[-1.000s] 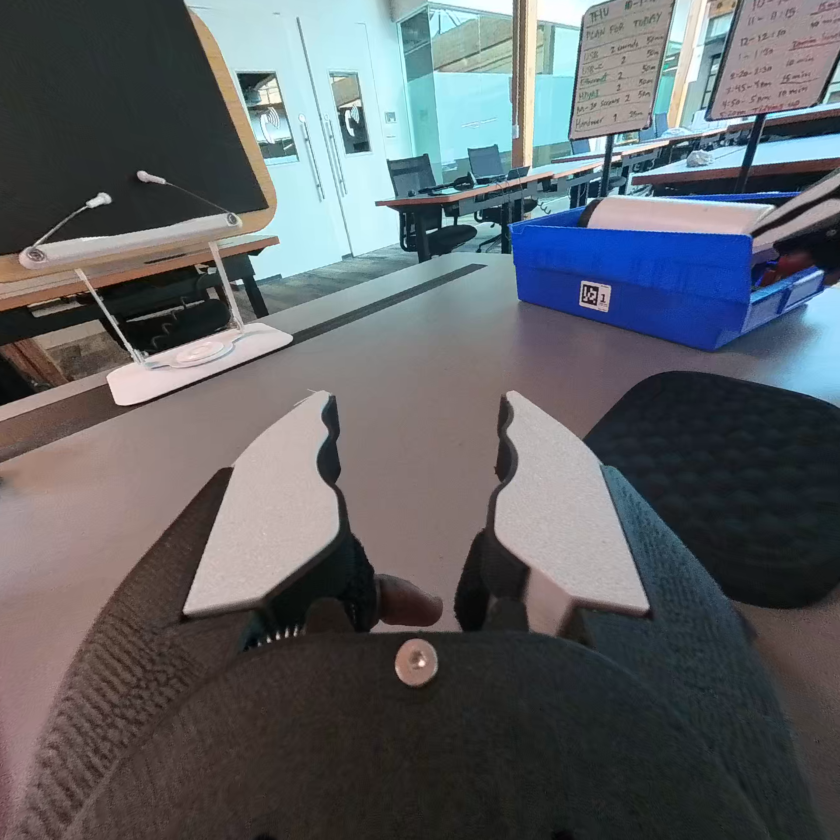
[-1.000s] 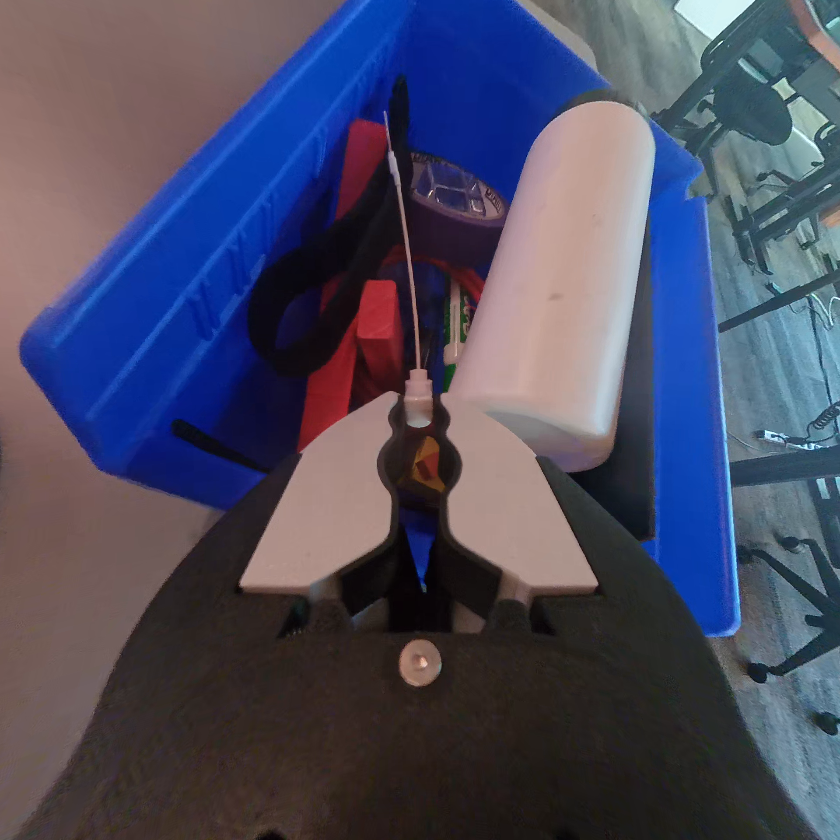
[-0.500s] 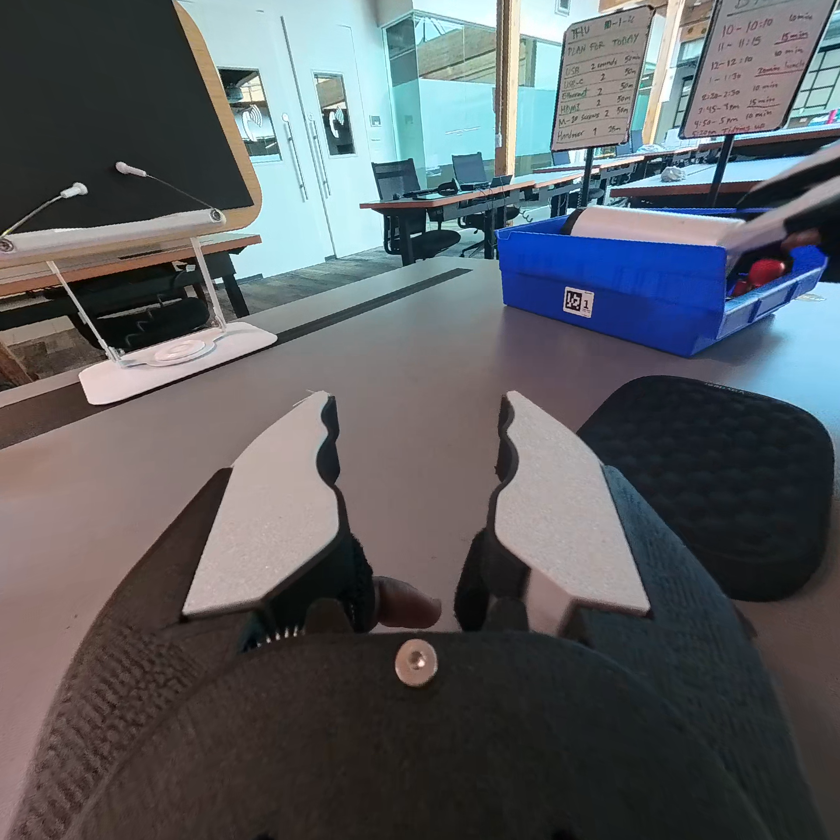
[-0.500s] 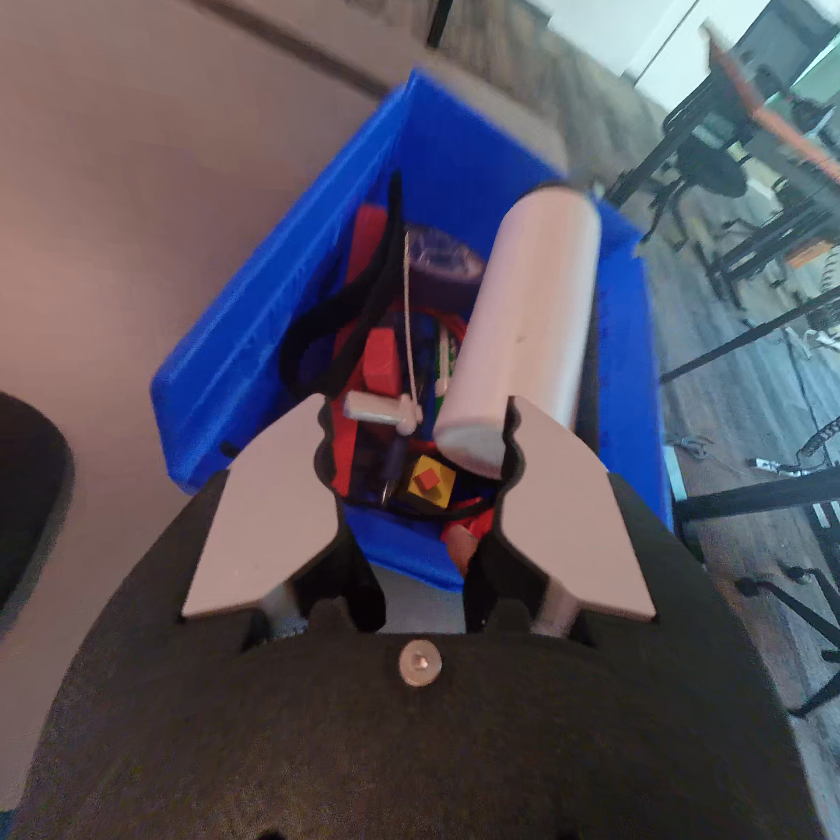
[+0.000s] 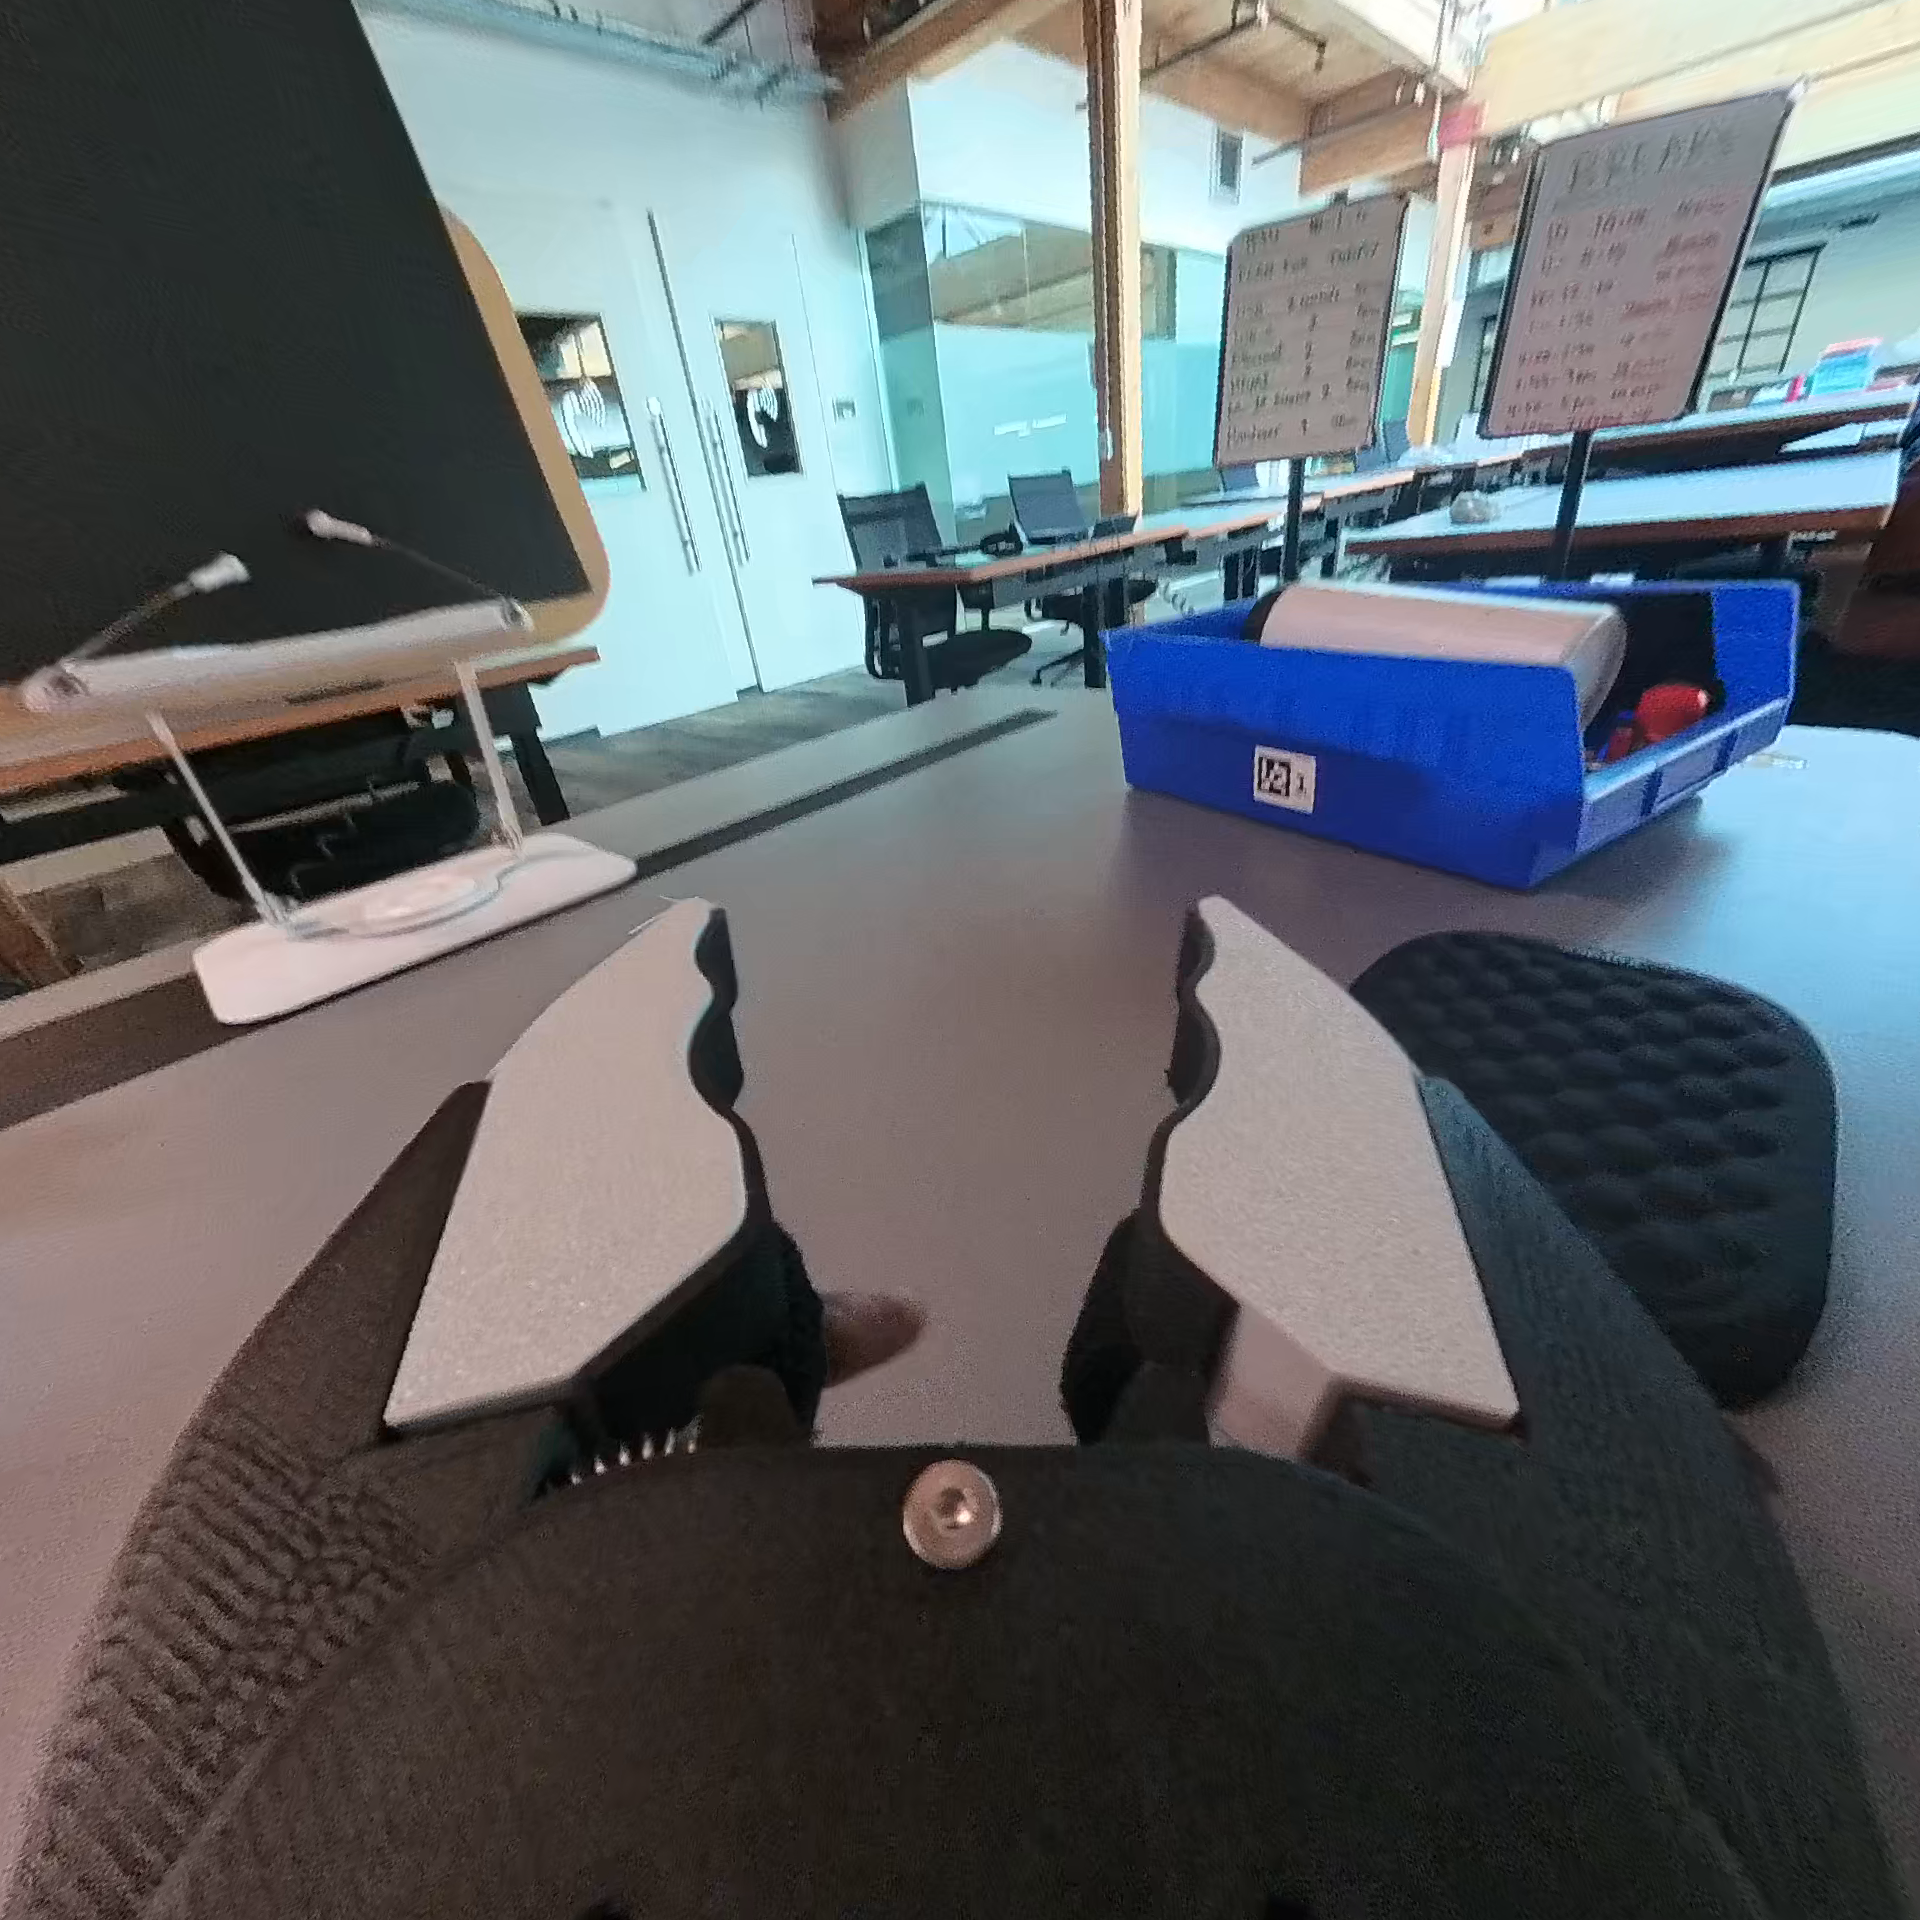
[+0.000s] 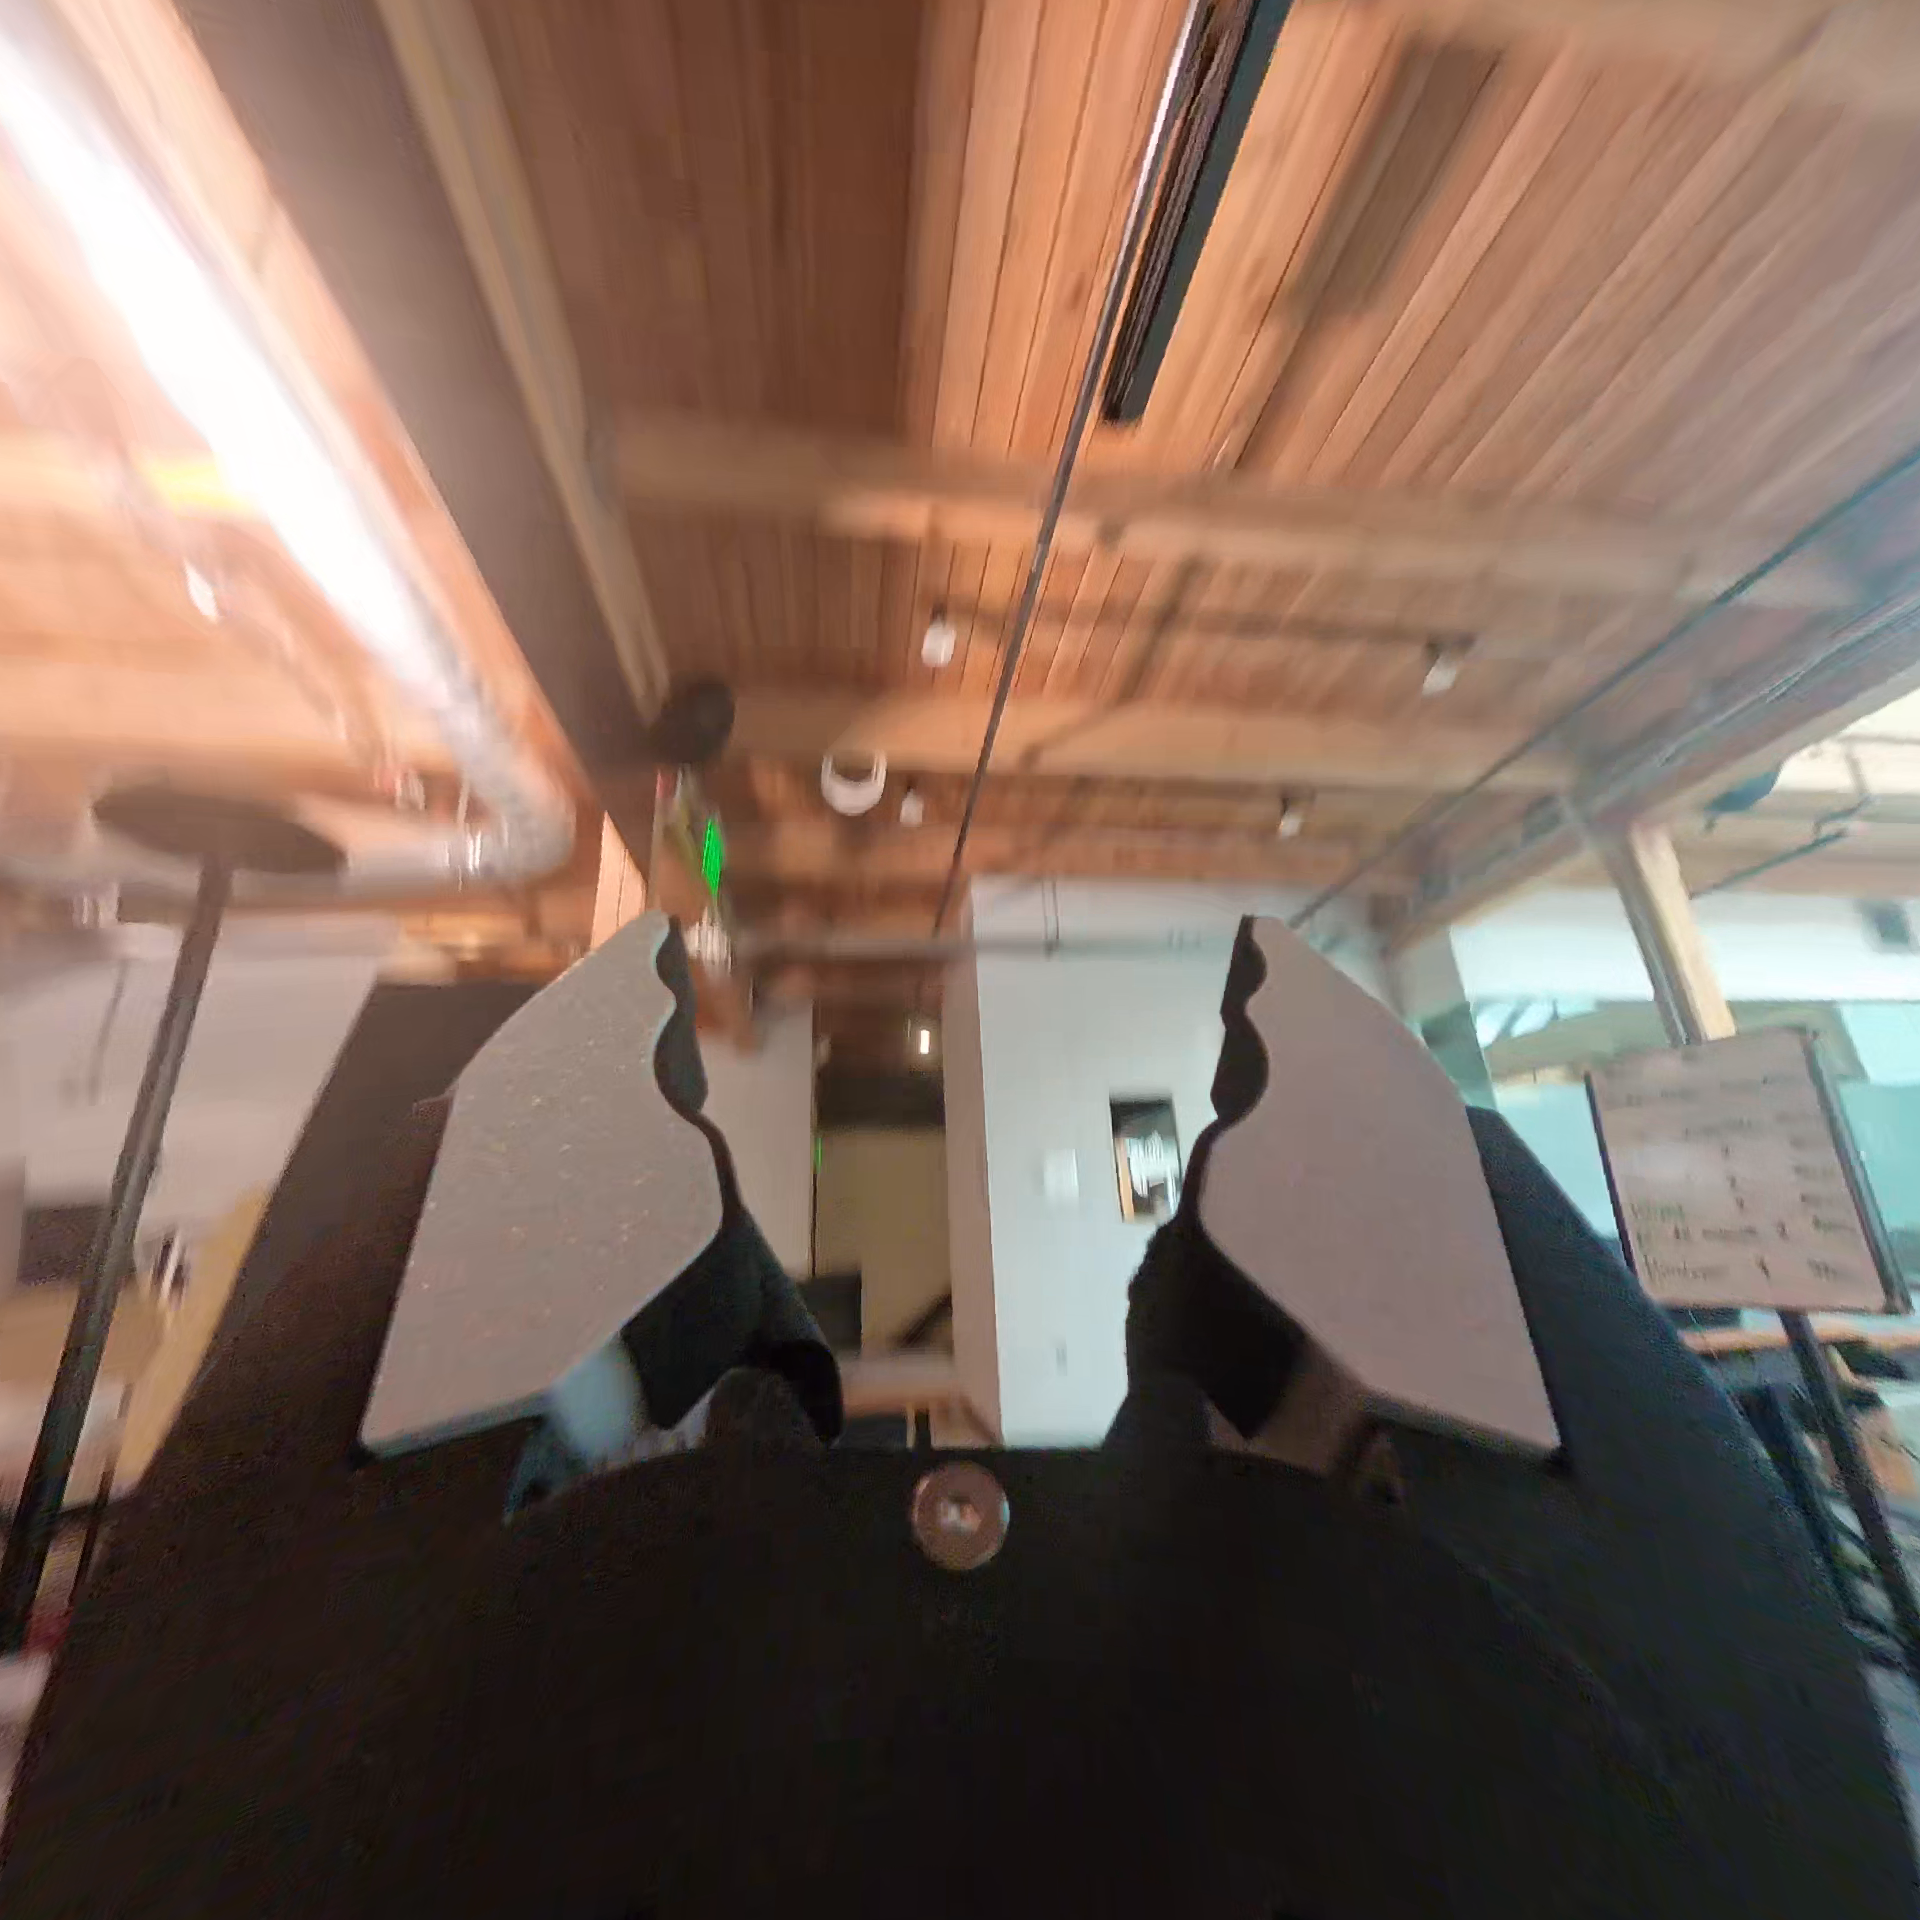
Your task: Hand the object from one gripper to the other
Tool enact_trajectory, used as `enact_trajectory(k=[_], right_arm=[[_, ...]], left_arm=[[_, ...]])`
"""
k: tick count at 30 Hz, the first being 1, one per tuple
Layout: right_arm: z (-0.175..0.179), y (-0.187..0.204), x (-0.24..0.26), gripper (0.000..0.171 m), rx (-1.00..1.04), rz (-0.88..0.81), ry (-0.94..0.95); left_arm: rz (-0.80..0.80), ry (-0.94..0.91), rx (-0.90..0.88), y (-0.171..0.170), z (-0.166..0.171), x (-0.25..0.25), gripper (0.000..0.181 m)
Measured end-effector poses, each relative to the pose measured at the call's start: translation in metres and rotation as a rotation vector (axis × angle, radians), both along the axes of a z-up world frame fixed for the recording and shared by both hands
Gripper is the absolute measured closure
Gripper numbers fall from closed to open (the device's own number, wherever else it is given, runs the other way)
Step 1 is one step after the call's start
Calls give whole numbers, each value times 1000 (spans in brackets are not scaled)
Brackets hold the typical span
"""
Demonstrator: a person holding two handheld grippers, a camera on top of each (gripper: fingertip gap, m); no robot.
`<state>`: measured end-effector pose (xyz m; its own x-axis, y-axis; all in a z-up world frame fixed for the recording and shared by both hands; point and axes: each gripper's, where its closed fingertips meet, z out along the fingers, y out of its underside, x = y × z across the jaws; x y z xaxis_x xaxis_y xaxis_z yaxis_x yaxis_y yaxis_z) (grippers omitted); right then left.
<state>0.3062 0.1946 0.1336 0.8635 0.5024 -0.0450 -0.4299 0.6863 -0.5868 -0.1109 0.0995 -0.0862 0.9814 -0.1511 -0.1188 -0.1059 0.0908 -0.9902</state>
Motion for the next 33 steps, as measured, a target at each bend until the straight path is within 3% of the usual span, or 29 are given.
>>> enact_trajectory(k=[6, 10, 12, 15, 22, 27, 31, 33], right_arm=[[20, -68, 60, 91, 274, 118, 333], [20, -95, 80, 98, 393, 197, 433], [20, -101, 81, 101, 418, 211, 447], [18, -106, 75, 102, 431, 211, 432], [17, -123, 52, 107, 467, 200, 339], [15, -122, 51, 109, 461, 227, 340], [17, -123, 48, 111, 466, 227, 325], [17, -124, 45, 112, 475, 217, 311]], left_arm=[[4, -35, 166, -41, 69, -16, 90], [231, -36, 78, -85, 94, -77, 103], [440, -16, -72, -113, 83, -130, 106], [712, -37, -413, -158, 37, -205, 106], [842, -191, -1143, -210, -55, -288, 104], [833, -304, -1356, -220, -96, -308, 120], [813, -326, -1370, -217, -109, -308, 126], [714, -356, -1333, -207, -112, -294, 130]])
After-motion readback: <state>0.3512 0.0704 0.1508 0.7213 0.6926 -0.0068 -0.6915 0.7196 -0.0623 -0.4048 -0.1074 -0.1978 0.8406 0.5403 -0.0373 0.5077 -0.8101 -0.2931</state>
